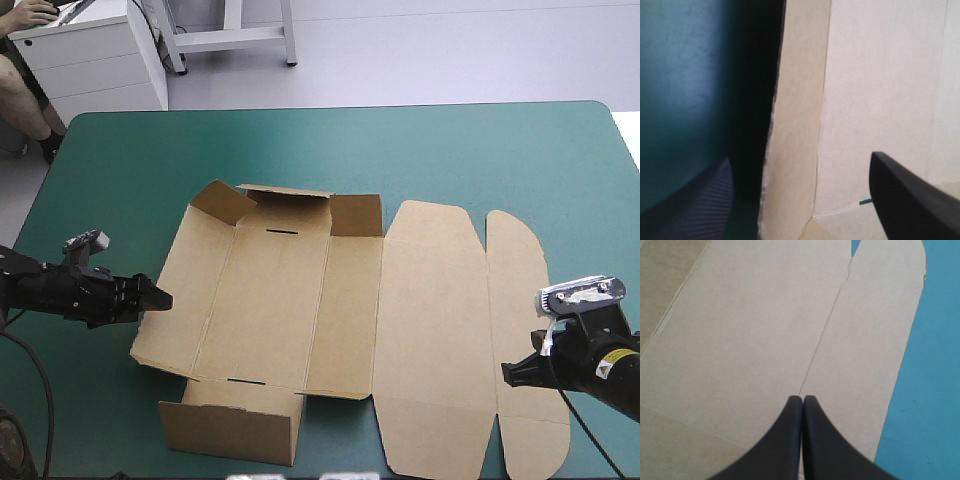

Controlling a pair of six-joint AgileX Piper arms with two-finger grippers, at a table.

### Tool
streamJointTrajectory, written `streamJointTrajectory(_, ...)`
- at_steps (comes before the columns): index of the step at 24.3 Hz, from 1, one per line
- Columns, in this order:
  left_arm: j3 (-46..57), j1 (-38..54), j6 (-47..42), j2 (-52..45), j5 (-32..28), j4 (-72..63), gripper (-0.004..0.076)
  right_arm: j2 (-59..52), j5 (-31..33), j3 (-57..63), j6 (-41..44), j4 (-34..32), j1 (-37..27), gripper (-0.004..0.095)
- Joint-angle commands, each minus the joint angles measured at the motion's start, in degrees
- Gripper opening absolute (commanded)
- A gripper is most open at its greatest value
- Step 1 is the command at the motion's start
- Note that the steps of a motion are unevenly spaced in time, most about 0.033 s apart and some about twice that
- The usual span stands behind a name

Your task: Fold the box

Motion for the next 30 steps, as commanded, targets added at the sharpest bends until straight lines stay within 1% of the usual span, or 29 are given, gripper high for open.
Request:
streamJointTrajectory(1, -0.8, -2.1, 0.4, -1.1, 1.8, -3.1, 0.0538, 0.0, -2.3, -1.4, -0.5, 0.2, -0.3, -0.0020)
streamJointTrajectory(7, -0.7, -7.2, 0.5, 2.0, 1.5, -2.1, 0.0538, 0.0, -2.2, -1.4, -0.5, 0.2, -0.3, -0.0020)
streamJointTrajectory(10, -0.7, -8.3, 0.5, 4.1, 1.7, -2.2, 0.0538, 0.0, -2.2, -1.4, -0.5, 0.2, -0.3, -0.0020)
streamJointTrajectory(12, -0.7, -8.7, 0.5, 5.3, 2.1, -2.2, 0.0523, 0.0, -2.2, -1.4, -0.5, 0.2, -0.3, -0.0020)
streamJointTrajectory(14, -0.7, -8.7, 0.5, 6.4, 1.8, -2.2, 0.0465, 0.0, -2.2, -1.4, -0.5, 0.2, -0.3, -0.0020)
streamJointTrajectory(15, -0.7, -8.7, 0.5, 6.7, 1.5, -2.3, 0.0427, 0.0, -2.2, -1.4, -0.5, 0.2, -0.3, -0.0020)
streamJointTrajectory(16, -0.7, -8.7, 0.5, 7.0, 0.9, -2.5, 0.0370, 0.0, -2.2, -1.4, -0.5, 0.2, -0.3, -0.0020)
streamJointTrajectory(17, -0.7, -8.7, 0.4, 7.1, 0.1, -2.5, 0.0305, 0.0, -2.2, -1.4, -0.5, 0.2, -0.3, -0.0020)
streamJointTrajectory(18, -0.7, -8.7, 0.3, 7.4, -0.4, -2.8, 0.0176, 0.0, -2.2, -1.4, -0.5, 0.4, -0.3, -0.0020)
streamJointTrajectory(19, -0.7, -8.7, 0.3, 7.5, -0.4, -2.8, 0.0116, 0.0, -2.2, -1.4, -0.5, 0.7, -0.3, -0.0020)
streamJointTrajectory(20, -0.7, -8.7, 0.3, 7.6, -0.5, -2.8, 0.0015, 0.0, -2.2, -1.4, -0.5, 1.3, -0.3, -0.0020)
streamJointTrajectory(21, -0.7, -8.7, 0.3, 7.6, -0.7, -2.8, -0.0008, 0.0, -2.2, -1.4, -0.5, 1.5, -0.3, -0.0020)
streamJointTrajectory(23, -0.7, -8.7, 0.3, 7.6, -0.8, -2.8, -0.0008, 0.0, -2.2, -1.4, -0.5, 1.6, -0.3, -0.0020)
streamJointTrajectory(24, -0.7, -8.8, 1.5, 7.6, -0.7, -2.8, -0.0008, 0.0, -2.2, -1.4, -0.5, 1.6, -0.3, -0.0020)
streamJointTrajectory(26, -0.7, -9.8, 6.7, 7.6, 0.6, -3.6, -0.0008, 0.0, -2.2, -1.4, -0.5, 1.5, -0.3, -0.0020)
streamJointTrajectory(29, -1.5, -12.6, 6.8, 7.6, -2.6, -4.4, -0.0008, 0.0, -2.8, -1.4, -0.7, 1.4, -0.3, -0.0020)
streamJointTrajectory(30, -2.8, -13.0, 5.6, 7.6, -2.3, -4.0, -0.0008, 0.0, -3.0, -1.4, -1.4, 1.4, -0.3, -0.0020)
